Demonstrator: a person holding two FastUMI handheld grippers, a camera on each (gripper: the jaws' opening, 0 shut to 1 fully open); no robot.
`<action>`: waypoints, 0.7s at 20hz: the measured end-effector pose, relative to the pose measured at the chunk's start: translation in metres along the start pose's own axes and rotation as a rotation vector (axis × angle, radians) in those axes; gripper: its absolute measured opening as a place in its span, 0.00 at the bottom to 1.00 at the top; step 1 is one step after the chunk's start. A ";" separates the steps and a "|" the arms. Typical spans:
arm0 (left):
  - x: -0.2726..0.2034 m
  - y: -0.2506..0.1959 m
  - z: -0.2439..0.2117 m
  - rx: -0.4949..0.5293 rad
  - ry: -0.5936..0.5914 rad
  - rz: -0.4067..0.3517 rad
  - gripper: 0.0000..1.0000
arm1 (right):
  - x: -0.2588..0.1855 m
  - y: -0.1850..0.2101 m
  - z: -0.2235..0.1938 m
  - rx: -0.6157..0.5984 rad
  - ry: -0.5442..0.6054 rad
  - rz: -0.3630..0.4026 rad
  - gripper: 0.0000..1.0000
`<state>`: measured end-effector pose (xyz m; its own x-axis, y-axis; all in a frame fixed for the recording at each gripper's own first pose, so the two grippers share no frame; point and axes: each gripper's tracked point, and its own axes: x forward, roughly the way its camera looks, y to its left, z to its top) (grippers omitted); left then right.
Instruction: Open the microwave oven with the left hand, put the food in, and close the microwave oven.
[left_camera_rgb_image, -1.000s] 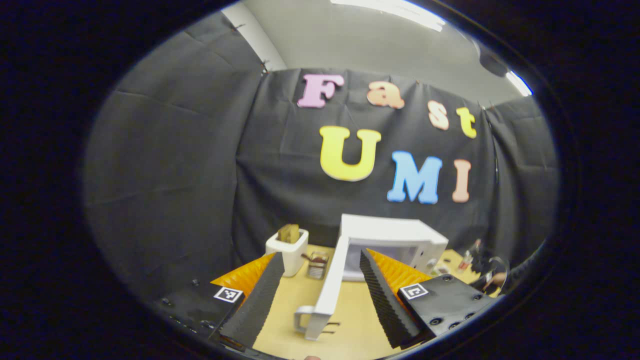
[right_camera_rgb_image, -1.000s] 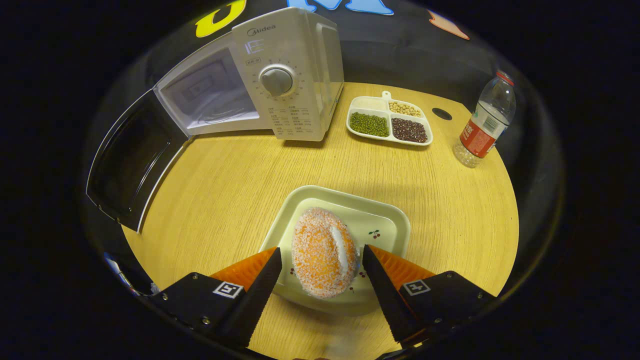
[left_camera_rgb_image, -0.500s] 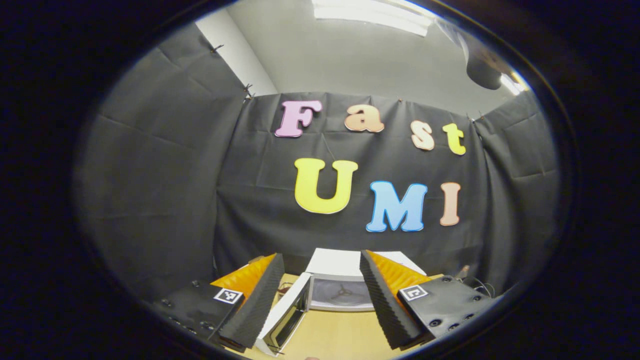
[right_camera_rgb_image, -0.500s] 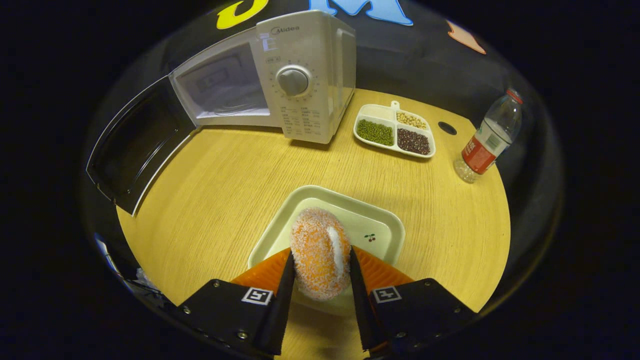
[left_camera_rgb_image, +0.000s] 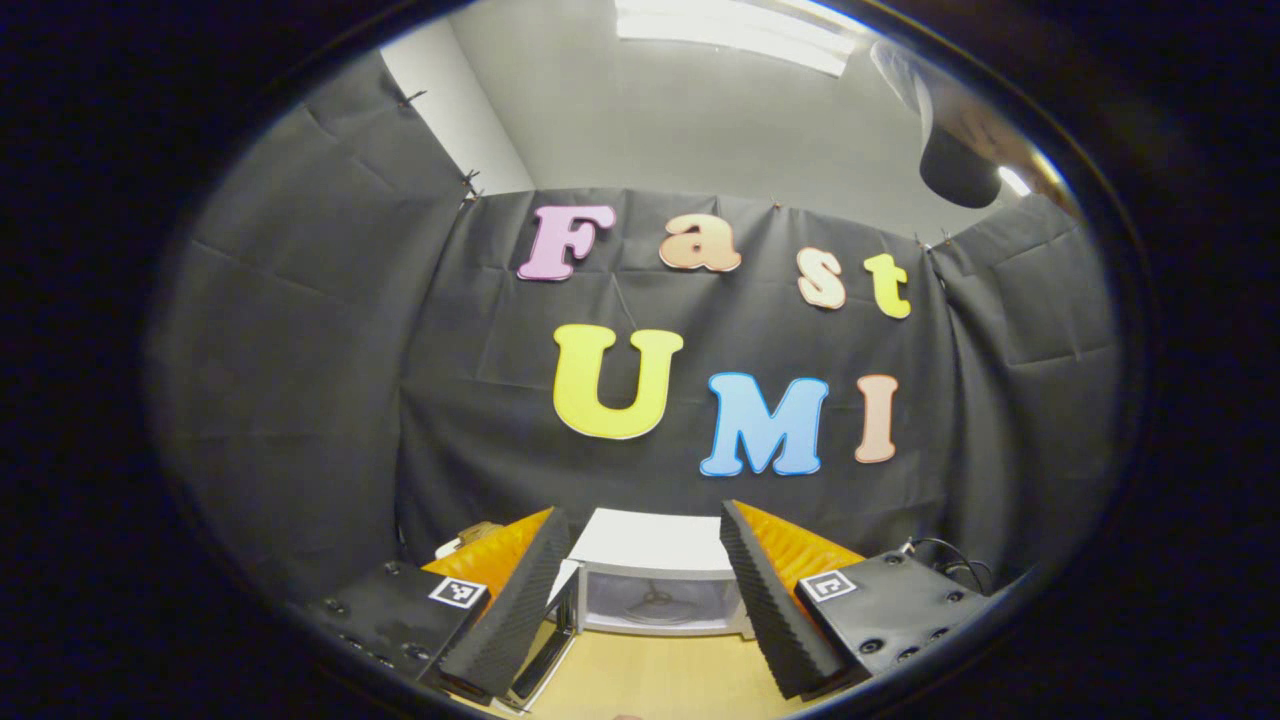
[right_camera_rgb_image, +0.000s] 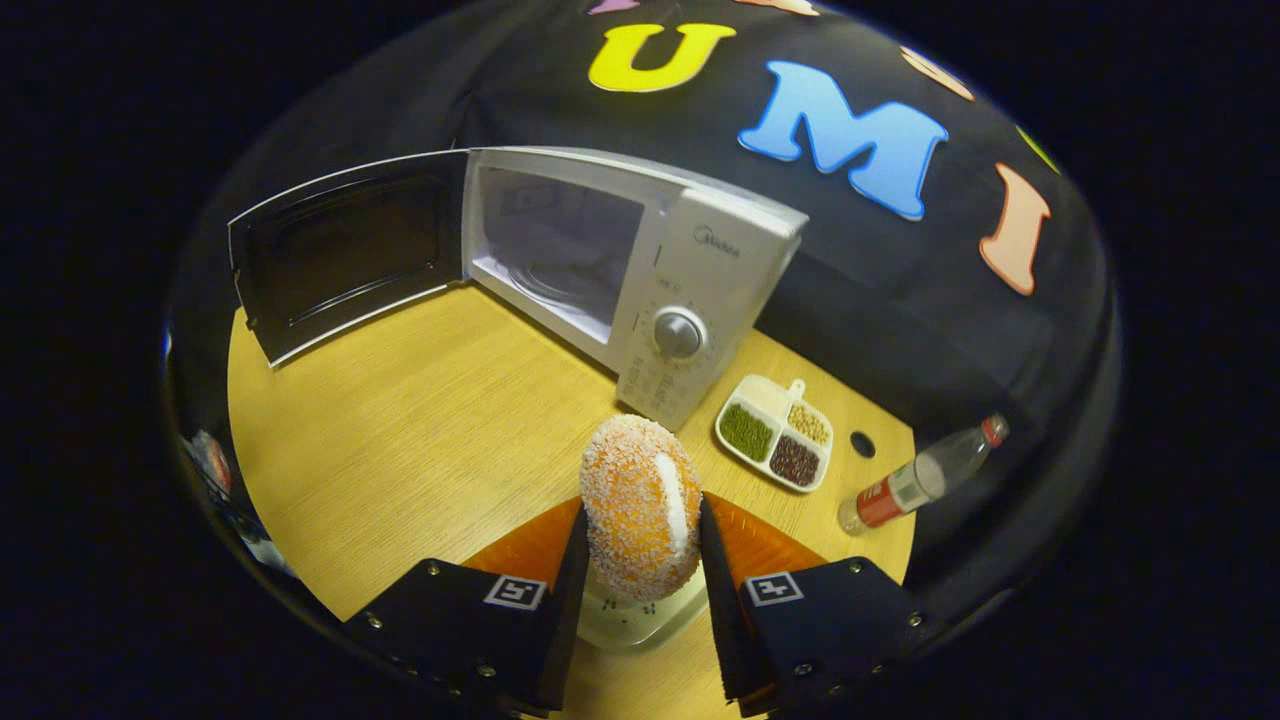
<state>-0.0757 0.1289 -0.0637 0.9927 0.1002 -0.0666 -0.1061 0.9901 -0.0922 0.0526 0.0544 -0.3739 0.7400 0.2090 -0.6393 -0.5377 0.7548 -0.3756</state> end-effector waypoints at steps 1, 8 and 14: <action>0.003 0.003 0.001 -0.004 0.000 -0.009 0.98 | -0.003 0.002 0.013 -0.042 -0.024 -0.022 0.58; -0.008 0.048 0.015 -0.002 -0.028 -0.017 0.98 | 0.009 0.041 0.104 -0.381 -0.222 -0.173 0.58; -0.043 0.087 0.014 0.045 -0.001 0.052 0.98 | 0.050 0.070 0.159 -0.554 -0.311 -0.221 0.58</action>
<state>-0.1264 0.2122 -0.0553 0.9860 0.1515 -0.0693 -0.1547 0.9870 -0.0439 0.1164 0.2165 -0.3260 0.8937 0.3186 -0.3158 -0.4268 0.3872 -0.8173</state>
